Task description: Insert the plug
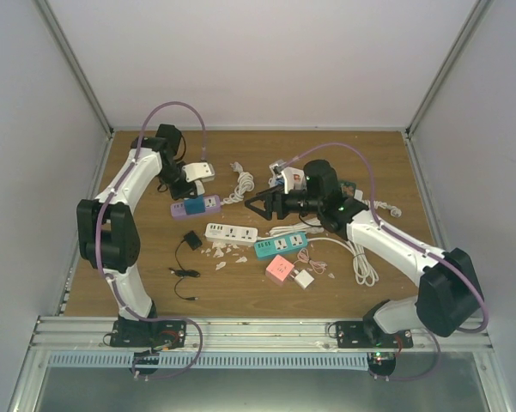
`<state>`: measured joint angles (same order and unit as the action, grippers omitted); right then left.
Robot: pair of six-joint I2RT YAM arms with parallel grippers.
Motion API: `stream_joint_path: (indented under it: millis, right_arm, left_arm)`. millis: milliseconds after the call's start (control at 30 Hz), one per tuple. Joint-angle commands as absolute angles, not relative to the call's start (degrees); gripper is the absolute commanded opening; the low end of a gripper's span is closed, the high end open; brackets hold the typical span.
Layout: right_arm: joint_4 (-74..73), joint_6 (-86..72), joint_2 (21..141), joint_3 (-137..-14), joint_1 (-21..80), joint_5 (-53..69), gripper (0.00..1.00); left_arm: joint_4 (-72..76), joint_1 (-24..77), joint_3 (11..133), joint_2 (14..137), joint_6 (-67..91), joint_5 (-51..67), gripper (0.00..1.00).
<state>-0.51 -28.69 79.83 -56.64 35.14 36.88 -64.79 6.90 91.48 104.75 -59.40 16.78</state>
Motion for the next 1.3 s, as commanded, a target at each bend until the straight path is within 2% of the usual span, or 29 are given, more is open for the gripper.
stream_joint_path:
  millis: [0, 900, 1267]
  right_arm:
    - [-0.18, -27.16, 77.94, -55.02, 35.30, 35.59, 0.73]
    - [3.87, -27.11, 78.51, -50.71, 34.73, 38.21, 0.74]
    - [4.11, -27.85, 79.30, -50.82, 34.74, 38.24, 0.74]
  left_arm:
    - [-65.53, 7.81, 91.44, 104.95, -58.31, 13.70, 0.00]
    - [-66.54, 7.09, 94.43, 107.72, -61.46, 14.09, 0.00]
    - [-64.14, 6.02, 92.15, 106.96, -63.56, 13.51, 0.00]
